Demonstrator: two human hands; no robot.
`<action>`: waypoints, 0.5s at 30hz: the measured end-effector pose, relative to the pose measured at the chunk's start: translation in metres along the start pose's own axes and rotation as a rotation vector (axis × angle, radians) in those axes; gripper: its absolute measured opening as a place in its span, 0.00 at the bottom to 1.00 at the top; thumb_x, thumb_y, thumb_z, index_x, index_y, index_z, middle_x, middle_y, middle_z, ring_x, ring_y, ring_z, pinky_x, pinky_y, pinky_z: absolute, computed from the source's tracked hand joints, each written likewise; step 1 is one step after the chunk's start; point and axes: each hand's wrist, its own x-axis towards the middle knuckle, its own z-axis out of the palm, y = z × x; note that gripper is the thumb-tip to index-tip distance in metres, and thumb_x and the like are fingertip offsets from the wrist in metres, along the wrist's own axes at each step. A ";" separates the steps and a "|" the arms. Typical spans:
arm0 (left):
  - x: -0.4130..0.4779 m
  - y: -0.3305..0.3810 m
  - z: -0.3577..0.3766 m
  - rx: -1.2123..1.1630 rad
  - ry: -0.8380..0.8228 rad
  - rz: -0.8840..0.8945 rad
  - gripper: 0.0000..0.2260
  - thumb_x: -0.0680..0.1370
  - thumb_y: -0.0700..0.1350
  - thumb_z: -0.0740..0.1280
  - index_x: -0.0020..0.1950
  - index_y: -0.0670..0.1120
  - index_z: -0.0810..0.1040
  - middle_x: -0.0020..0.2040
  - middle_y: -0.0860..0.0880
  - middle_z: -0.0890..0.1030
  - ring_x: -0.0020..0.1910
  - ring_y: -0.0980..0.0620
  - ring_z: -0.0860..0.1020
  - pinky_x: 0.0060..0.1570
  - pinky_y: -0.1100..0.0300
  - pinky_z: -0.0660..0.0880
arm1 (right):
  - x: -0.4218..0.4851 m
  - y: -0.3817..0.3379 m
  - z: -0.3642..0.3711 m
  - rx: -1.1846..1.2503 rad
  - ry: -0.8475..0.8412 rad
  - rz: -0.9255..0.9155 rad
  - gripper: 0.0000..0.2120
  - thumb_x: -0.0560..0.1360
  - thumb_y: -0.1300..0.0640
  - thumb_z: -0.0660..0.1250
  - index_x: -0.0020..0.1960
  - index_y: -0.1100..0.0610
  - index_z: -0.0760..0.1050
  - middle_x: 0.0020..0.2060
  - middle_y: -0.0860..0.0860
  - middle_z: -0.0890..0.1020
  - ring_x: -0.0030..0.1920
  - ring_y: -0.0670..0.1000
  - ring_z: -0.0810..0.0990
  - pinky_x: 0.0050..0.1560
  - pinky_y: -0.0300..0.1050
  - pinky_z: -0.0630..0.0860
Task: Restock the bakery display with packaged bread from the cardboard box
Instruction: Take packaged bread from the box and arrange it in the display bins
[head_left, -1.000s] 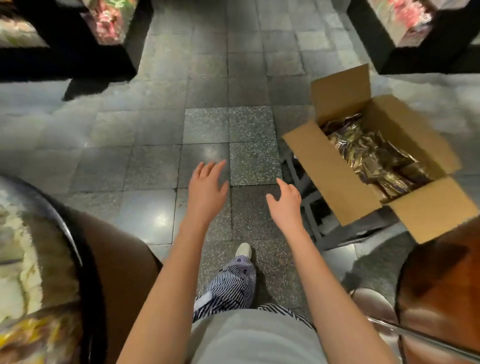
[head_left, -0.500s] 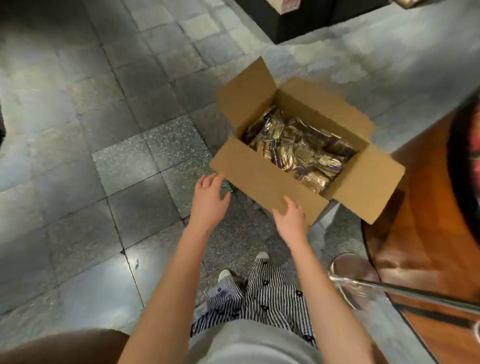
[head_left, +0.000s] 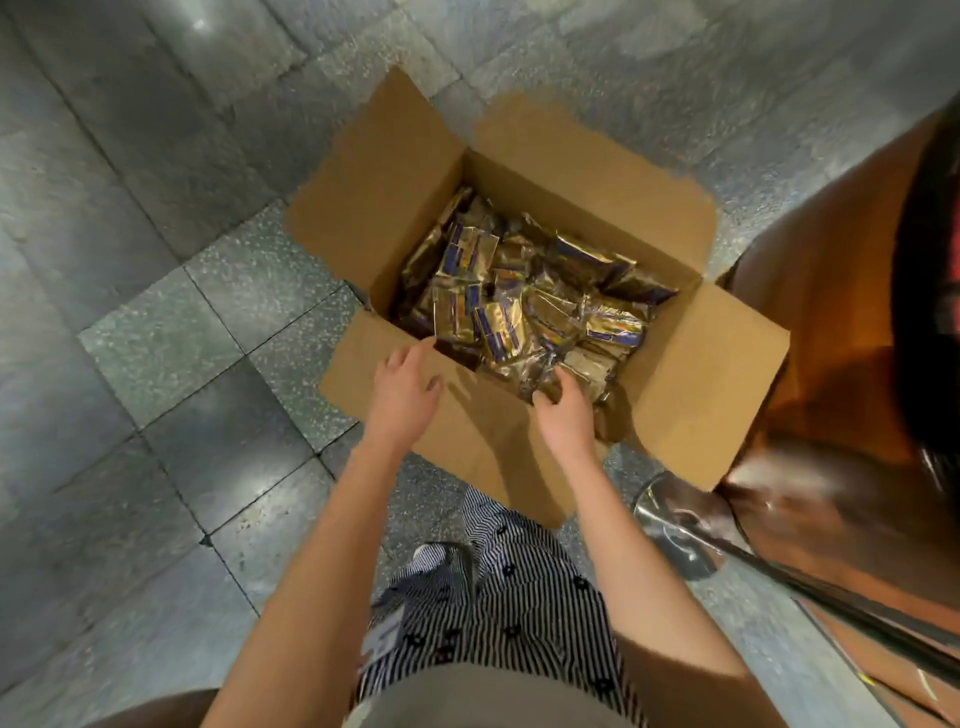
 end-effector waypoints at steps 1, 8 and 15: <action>0.018 0.008 0.004 -0.022 -0.031 -0.010 0.23 0.82 0.43 0.63 0.77 0.49 0.64 0.72 0.44 0.69 0.71 0.40 0.66 0.68 0.45 0.66 | 0.015 -0.003 -0.001 -0.004 -0.009 -0.002 0.26 0.81 0.57 0.63 0.77 0.53 0.60 0.75 0.54 0.65 0.73 0.55 0.66 0.71 0.52 0.66; 0.134 0.022 0.042 -0.126 -0.110 -0.153 0.25 0.81 0.44 0.65 0.78 0.48 0.62 0.74 0.42 0.67 0.74 0.42 0.64 0.72 0.48 0.62 | 0.119 -0.007 0.003 -0.101 -0.052 -0.042 0.24 0.80 0.57 0.64 0.75 0.47 0.66 0.75 0.58 0.64 0.54 0.53 0.81 0.63 0.41 0.72; 0.212 -0.013 0.088 -0.097 -0.212 -0.303 0.27 0.83 0.52 0.61 0.79 0.58 0.55 0.79 0.41 0.55 0.78 0.38 0.54 0.74 0.43 0.56 | 0.204 0.000 0.031 -0.214 -0.148 -0.100 0.25 0.80 0.58 0.63 0.76 0.46 0.65 0.74 0.60 0.65 0.72 0.61 0.68 0.72 0.58 0.65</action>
